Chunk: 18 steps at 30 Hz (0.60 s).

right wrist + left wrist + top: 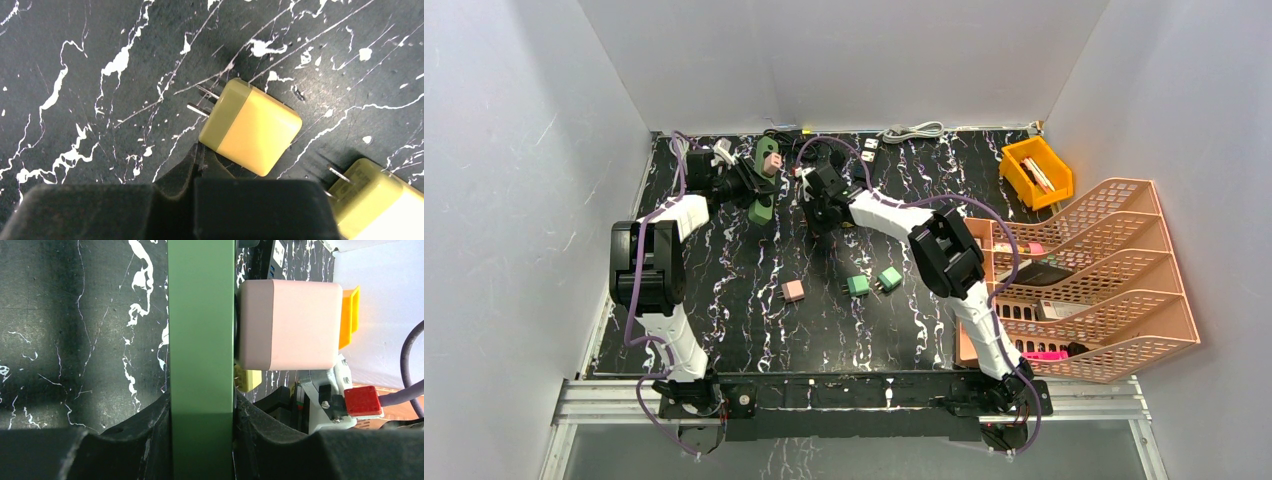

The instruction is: Pull the plug off the socket

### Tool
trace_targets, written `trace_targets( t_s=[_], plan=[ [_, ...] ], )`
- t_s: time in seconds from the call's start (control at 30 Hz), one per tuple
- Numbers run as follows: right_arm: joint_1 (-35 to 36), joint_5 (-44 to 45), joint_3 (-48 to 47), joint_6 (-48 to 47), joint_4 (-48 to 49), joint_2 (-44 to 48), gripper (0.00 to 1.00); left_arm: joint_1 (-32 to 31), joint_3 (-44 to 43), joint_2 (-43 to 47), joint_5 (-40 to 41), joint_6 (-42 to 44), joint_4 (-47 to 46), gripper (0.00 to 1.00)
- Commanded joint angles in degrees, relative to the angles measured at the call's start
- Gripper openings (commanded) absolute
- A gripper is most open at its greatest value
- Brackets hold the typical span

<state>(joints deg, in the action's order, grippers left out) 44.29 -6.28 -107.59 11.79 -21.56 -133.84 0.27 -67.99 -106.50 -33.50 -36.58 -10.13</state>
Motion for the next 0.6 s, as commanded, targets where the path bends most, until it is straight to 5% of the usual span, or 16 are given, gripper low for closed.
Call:
trace_targets(
  t_s=[0.0,0.1,0.3,0.43,0.57],
  plan=[
    [-0.21,1.39,-3.03,-1.21,0.85,1.09,0.0,0.42,-2.6,4.85,-2.28,1.04,-1.75,0.0],
    [-1.11,0.5,-1.42,-1.55,2.78,4.33,0.05,0.42,-2.21,5.05,-2.05,1.15,-1.86,0.0],
    [-3.6,-7.43,12.62,2.01,19.8,21.11,0.73,-0.26,-0.39,6.23,0.1,2.25,-3.0,0.0],
    [-8.0,-11.33,15.1,12.61,26.4,25.63,0.83,-3.44,0.48,7.66,7.25,5.63,-1.39,0.0],
    [-11.81,-18.98,2.98,22.46,23.15,17.55,0.87,-7.63,4.48,11.87,13.81,8.31,-4.69,0.0]
  ],
)
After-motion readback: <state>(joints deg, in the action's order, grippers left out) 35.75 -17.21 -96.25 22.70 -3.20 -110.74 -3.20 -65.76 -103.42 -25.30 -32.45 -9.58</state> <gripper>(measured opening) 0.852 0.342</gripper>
